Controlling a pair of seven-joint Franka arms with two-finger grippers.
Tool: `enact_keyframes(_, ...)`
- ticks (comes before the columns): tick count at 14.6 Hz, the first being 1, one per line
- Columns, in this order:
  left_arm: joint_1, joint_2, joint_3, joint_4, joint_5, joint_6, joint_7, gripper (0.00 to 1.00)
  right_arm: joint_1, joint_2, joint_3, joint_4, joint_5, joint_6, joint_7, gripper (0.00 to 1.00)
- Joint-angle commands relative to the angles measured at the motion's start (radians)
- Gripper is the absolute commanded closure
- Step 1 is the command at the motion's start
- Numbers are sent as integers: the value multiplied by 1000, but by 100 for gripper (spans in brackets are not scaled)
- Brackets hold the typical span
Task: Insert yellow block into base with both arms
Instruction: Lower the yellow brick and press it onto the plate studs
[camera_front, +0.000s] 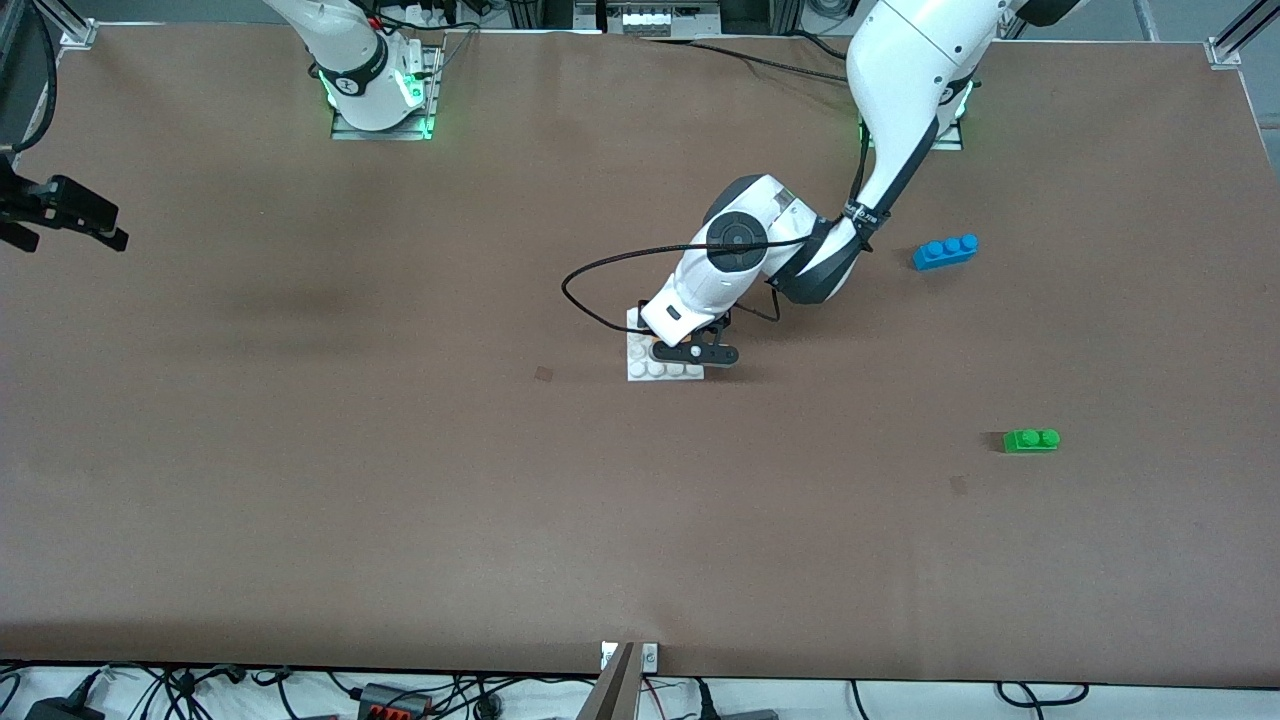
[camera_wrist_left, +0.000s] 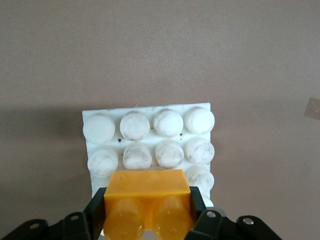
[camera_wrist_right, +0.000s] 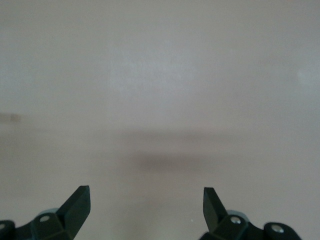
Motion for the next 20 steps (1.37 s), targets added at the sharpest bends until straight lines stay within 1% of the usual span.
enact_keyframes(1,-10,-4,5,-2,25,-2,-71,46,3,6,0,2,-8,23,-7,0)
enact_keyframes(3,-16,-4,3,-3,25,-7,-110,46,-2,20,0,10,4,23,-9,0)
enact_keyframes(9,-18,-4,5,-17,54,-8,-124,46,3,21,0,36,12,-6,-3,0)
enact_keyframes(11,-18,-2,5,-17,54,-8,-125,46,-1,20,-3,36,50,-11,-3,0)
enact_keyframes(20,-20,9,3,-9,55,-5,-153,46,-1,18,-5,36,50,-18,-4,0)
